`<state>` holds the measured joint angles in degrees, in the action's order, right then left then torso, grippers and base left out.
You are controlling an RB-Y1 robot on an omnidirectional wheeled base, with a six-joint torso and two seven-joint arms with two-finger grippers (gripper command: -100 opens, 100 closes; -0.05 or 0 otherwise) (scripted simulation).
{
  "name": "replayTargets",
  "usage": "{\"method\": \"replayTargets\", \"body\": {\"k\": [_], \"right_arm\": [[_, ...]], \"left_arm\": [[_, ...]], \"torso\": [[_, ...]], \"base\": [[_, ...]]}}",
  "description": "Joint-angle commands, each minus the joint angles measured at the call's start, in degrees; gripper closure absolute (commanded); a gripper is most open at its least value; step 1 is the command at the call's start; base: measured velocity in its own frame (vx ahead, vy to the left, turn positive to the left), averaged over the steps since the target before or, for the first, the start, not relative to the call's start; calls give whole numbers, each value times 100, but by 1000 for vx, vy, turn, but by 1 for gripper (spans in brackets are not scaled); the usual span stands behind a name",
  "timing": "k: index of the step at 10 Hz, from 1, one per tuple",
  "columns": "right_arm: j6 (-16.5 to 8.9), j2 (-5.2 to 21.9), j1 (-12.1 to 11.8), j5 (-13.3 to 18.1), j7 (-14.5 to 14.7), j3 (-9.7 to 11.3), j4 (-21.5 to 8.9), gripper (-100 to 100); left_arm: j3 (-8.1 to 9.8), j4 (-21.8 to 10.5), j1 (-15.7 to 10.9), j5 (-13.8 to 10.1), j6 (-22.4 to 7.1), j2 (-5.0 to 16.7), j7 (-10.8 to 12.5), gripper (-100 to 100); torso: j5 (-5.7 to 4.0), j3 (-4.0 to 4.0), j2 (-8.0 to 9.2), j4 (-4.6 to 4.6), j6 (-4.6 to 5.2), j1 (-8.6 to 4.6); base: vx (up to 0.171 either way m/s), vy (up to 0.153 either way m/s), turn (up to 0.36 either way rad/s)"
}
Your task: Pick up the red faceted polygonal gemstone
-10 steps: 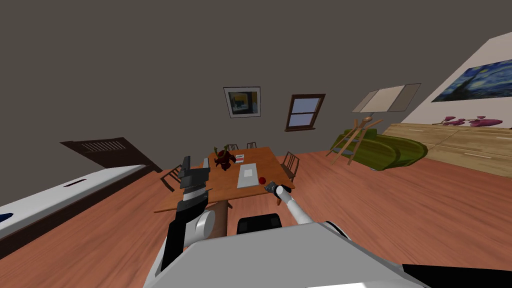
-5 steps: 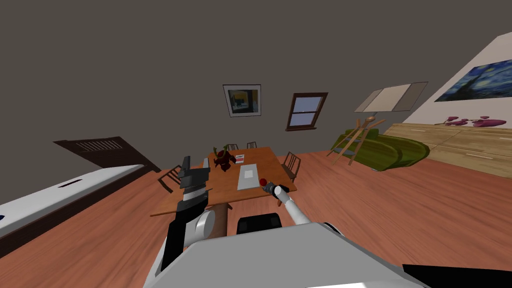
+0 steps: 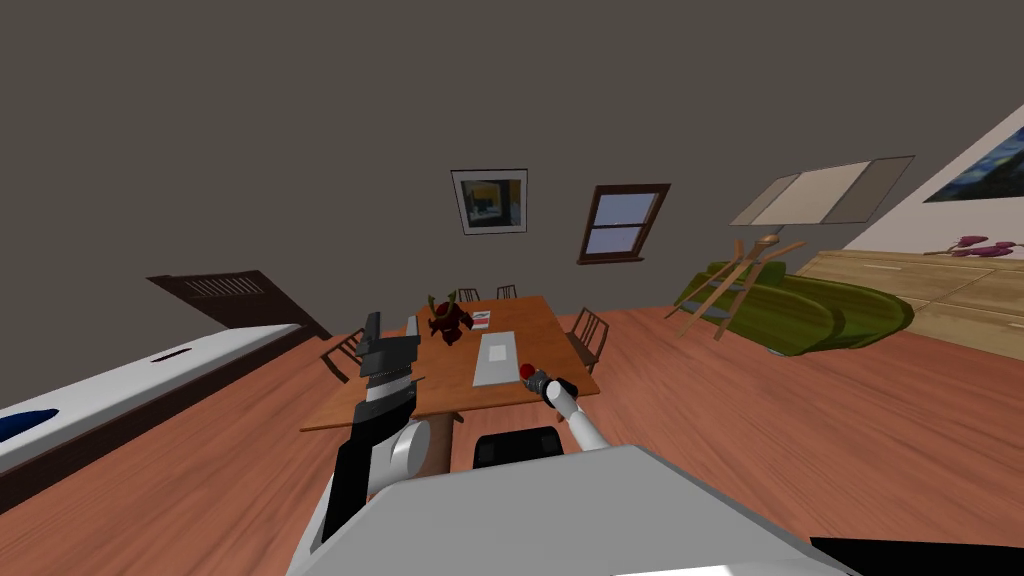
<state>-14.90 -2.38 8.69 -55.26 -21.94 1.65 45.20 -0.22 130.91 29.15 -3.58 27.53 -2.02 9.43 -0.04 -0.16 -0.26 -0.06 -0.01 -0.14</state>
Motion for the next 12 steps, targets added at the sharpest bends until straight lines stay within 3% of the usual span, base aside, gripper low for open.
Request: {"method": "replayTargets", "body": {"k": [1, 2, 6, 7, 8, 9, 12], "right_arm": [[0, 0, 0, 0, 0, 0, 0, -100], [16, -3, -4, -5, 12, 3, -1, 100], [11, -8, -4, -6, 10, 5, 0, 100], [10, -8, -4, -5, 10, 5, 0, 0], [8, -2, 19, -11, 12, 4, -20, 100], [-191, 111, 163, 42, -82, -35, -20, 100], [-441, 252, 343, 107, -200, -84, -19, 100]], "left_arm": [[0, 0, 0, 0, 0, 0, 0, 0], [0, 0, 0, 0, 0, 0, 0, 0], [-1, 0, -1, 0, 0, 0, 0, 0], [-1, 0, -1, 0, 0, 0, 0, 0], [-1, 0, -1, 0, 0, 0, 0, 0], [-1, 0, -1, 0, 0, -1, 0, 0], [-1, 0, -1, 0, 0, -1, 0, 0]], "torso": [[0, 0, 0, 0, 0, 0], [2, 6, 10, 2, 0, 7], [4, 6, 11, 2, 0, 12], [4, 6, 11, 2, 1, 13], [4, 6, 11, 2, 1, 13], [5, 6, 12, 2, 0, 17], [8, 20, 36, 7, 2, 32]], "base": [[21, -17, 1], [0, 0, 0], [0, 0, 0], [0, 0, 0], [-21, 17, -65], [-91, 44, -91], [-82, 59, -83]]}}
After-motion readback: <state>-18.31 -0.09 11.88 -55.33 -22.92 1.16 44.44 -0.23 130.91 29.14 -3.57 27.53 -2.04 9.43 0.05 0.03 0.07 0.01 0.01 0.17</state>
